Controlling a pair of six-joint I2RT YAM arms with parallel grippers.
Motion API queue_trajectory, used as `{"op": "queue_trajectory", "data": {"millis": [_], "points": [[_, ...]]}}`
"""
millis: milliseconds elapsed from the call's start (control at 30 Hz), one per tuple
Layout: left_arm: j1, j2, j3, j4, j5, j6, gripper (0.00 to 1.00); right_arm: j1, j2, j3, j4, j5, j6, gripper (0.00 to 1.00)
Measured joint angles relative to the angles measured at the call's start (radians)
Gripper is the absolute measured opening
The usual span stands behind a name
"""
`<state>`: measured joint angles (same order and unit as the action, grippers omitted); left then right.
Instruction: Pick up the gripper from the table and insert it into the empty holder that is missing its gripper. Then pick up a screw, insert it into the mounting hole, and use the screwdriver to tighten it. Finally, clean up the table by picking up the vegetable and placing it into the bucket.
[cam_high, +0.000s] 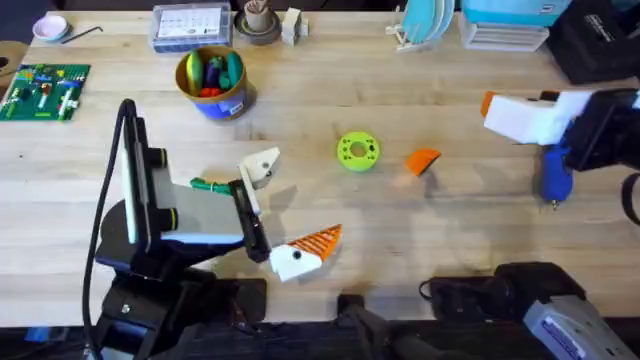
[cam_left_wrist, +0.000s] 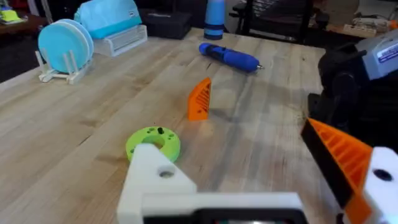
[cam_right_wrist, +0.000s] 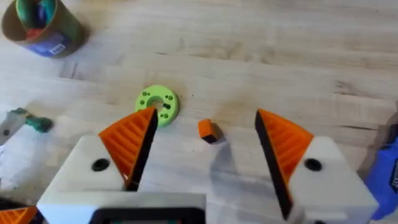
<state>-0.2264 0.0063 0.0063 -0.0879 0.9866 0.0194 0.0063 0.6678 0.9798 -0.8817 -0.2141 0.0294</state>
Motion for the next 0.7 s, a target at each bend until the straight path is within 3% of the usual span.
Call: {"op": "queue_trajectory", "data": {"millis": [133,267,467,700], "points": [[0.0,0.0,0.0,-0.001,0.006,0.004,0.993,0.004,0.024,0.005,-0.085,-0.037,-0.004,0.994],[0.0,0.0,0.0,-0.002,0.012,0.007,0.993,0.045,0.139,0.006,-0.165,-0.058,-0.008,0.994],[0.0,0.0,0.0,-0.002,0.012,0.008,0.993,0.146,0.32,0.006,-0.165,-0.069,-0.008,0.994],[0.0,0.0,0.0,-0.002,0.012,0.008,0.993,0.161,0.438,0.006,-0.173,-0.009,-0.032,0.994]]}}
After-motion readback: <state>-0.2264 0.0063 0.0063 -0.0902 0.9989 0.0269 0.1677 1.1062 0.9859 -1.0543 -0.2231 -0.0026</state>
